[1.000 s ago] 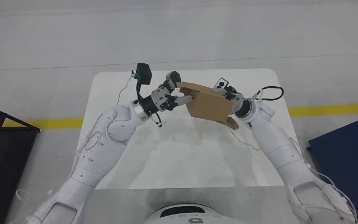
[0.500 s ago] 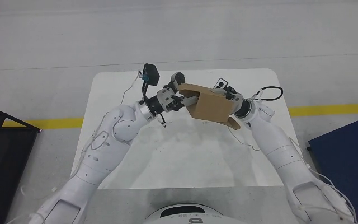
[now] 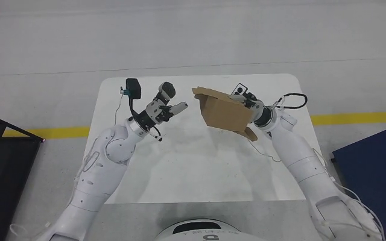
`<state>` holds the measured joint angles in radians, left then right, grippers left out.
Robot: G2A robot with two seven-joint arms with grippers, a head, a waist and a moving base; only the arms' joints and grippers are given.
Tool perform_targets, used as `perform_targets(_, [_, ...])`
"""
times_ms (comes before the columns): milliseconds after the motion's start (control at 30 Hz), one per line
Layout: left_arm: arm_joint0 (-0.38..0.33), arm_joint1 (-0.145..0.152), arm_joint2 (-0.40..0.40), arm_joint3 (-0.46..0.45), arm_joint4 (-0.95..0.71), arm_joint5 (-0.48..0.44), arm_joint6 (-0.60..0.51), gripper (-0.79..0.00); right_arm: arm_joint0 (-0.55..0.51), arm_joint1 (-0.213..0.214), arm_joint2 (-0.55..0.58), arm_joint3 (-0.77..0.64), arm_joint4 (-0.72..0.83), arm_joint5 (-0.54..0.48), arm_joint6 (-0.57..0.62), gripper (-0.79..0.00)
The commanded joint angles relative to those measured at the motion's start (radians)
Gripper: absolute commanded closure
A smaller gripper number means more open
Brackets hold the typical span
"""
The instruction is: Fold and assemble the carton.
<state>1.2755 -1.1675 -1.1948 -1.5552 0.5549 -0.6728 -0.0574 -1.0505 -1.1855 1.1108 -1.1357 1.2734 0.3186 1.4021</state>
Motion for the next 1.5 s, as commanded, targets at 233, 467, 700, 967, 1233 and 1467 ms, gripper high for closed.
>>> perform_targets(233, [-0.063, -0.016, 0.046, 0.036, -0.006, 0.047, -0.019, -0.785, -0.03, 0.001, 0.016, -0.059, 0.002, 0.018, -0.055, 0.0])
perform_targets(467, [-0.094, -0.027, 0.077, 0.057, 0.004, 0.077, -0.028, -0.785, -0.037, 0.003, 0.026, -0.073, -0.003, 0.035, -0.049, 0.0])
perform_targets(700, [-0.103, -0.031, 0.064, 0.07, -0.009, 0.084, -0.006, -0.785, -0.04, 0.002, 0.03, -0.077, -0.006, 0.045, -0.049, 0.0])
perform_targets(967, [-0.125, -0.035, 0.057, 0.113, -0.007, 0.1, -0.007, -0.785, -0.047, 0.001, 0.031, -0.084, -0.013, 0.052, -0.043, 0.0])
perform_targets(1233, [-0.142, -0.047, 0.105, 0.055, 0.073, 0.094, 0.002, -0.785, -0.049, -0.001, 0.029, -0.087, -0.021, 0.059, -0.044, 0.0])
perform_targets(1467, [-0.111, -0.045, 0.104, 0.0, 0.083, 0.072, -0.024, -0.785, -0.05, -0.002, 0.032, -0.084, -0.023, 0.061, -0.046, 0.0])
